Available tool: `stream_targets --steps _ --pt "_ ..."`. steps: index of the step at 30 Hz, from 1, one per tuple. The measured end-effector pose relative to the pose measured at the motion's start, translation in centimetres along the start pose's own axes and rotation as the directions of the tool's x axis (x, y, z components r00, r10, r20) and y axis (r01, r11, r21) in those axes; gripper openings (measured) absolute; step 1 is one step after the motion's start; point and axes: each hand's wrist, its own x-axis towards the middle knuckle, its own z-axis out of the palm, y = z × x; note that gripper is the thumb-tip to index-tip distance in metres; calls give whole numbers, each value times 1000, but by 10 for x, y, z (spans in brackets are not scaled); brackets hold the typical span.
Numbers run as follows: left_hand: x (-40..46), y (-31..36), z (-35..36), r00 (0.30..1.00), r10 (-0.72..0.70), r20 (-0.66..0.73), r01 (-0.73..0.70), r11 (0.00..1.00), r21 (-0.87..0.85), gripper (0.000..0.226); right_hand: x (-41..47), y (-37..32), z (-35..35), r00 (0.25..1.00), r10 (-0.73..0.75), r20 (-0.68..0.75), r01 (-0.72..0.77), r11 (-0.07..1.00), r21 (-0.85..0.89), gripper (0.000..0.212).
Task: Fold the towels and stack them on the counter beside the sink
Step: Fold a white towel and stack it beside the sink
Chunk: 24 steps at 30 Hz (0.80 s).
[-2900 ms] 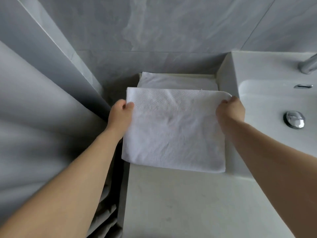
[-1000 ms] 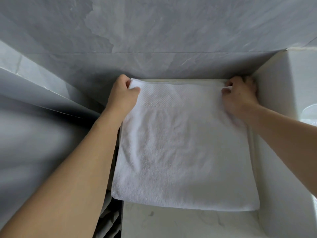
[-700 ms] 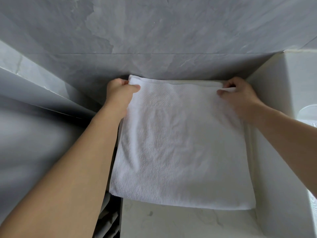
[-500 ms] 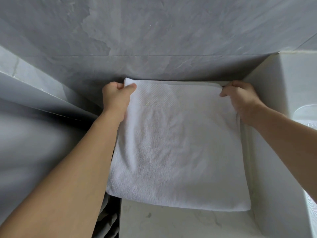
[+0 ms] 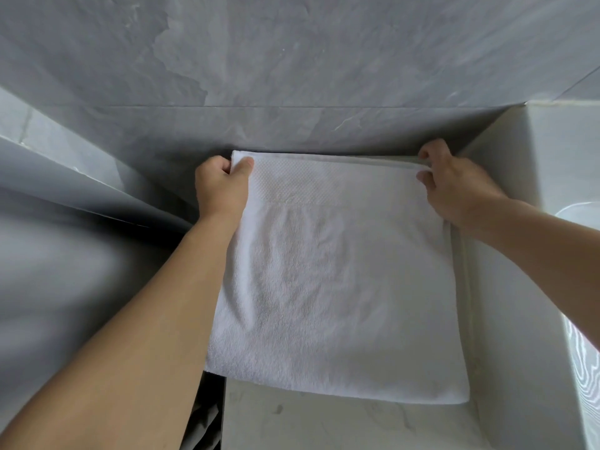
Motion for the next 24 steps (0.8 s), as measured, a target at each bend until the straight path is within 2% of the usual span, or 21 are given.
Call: stream_targets --steps 2,4,9,11,12,14,15,16,18,20,24 --pt "-4 -1 3 1000 -8 -29 7 999 -47 45 3 1 2 999 -48 23 51 987 -150 24" --pt "-7 -1 7 999 39 -37 -40 999 -20 45 6 0 4 998 -56 30 63 955 -291 24" --pt "-17 2 15 966 254 50 -257 922 288 28 12 -10 5 998 42 53 -11 871 -492 33" --pt "-21 5 14 956 279 94 -293 867 403 22 15 -16 6 999 27 17 -14 843 -538 34" --pt "-23 6 12 949 300 96 -307 808 503 24 15 -19 7 1000 -10 -21 -3 837 -548 33" --pt "-28 10 11 915 395 83 -328 608 723 36 12 -28 15 990 -108 -94 47 866 -498 31" --pt "-32 13 12 880 465 98 -358 513 780 39 9 -34 21 982 -151 -114 86 892 -443 33" --pt "-36 17 15 827 542 150 -433 442 786 39 5 -38 27 974 -191 -122 130 913 -387 35" --pt "-44 21 27 710 613 345 -637 353 685 31 1 -42 37 960 -246 -135 196 932 -306 37" --pt "-47 24 38 652 565 505 -744 353 566 30 0 -39 40 949 -284 -137 246 938 -245 33" --pt "-38 29 48 652 470 595 -758 417 502 30 4 -28 37 925 -376 -55 365 920 -143 29"
